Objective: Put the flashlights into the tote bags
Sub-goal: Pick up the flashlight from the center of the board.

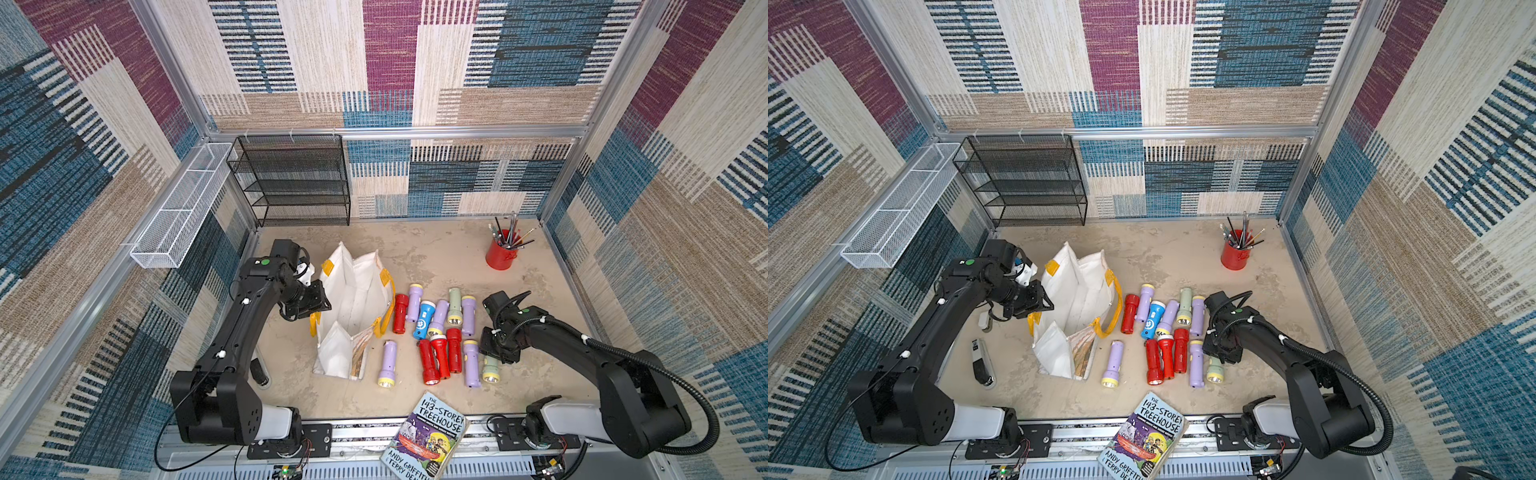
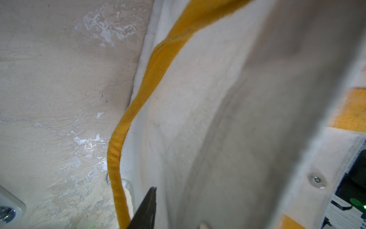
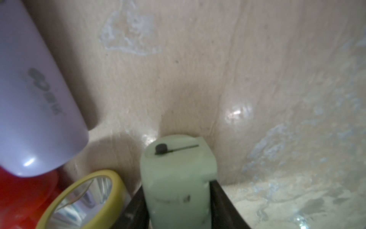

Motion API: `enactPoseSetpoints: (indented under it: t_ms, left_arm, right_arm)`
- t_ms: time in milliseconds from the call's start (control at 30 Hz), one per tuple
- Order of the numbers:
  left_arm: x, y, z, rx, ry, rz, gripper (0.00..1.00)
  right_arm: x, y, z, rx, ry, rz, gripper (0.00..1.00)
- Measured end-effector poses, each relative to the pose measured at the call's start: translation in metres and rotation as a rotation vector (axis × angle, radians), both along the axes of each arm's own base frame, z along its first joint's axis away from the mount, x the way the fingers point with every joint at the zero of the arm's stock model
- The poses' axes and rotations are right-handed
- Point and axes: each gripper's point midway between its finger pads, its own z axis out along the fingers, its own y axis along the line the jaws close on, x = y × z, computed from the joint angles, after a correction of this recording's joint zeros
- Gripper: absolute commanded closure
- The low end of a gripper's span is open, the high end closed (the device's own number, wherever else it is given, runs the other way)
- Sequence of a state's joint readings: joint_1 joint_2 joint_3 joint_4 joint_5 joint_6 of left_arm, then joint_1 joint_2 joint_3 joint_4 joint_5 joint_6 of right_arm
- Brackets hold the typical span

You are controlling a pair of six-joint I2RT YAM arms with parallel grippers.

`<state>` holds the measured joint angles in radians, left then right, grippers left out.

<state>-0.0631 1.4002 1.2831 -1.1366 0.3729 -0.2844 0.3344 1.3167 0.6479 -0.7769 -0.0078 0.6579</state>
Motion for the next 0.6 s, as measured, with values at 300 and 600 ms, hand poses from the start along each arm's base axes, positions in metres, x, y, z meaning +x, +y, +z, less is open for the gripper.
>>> enactPoseSetpoints:
  t_ms: [300, 600]
  left_arm:
    - [0.000, 0.000, 0.000, -0.001, 0.000, 0.000, 0.64]
    - [0.003, -0.001, 0.005, -0.008, -0.015, -0.002, 0.64]
  right_arm:
    - [0.000, 0.001, -0.001, -0.012, 0.003, 0.004, 0.66]
    - [0.021, 0.010, 0.021, 0.005, -0.068, 0.014, 0.67]
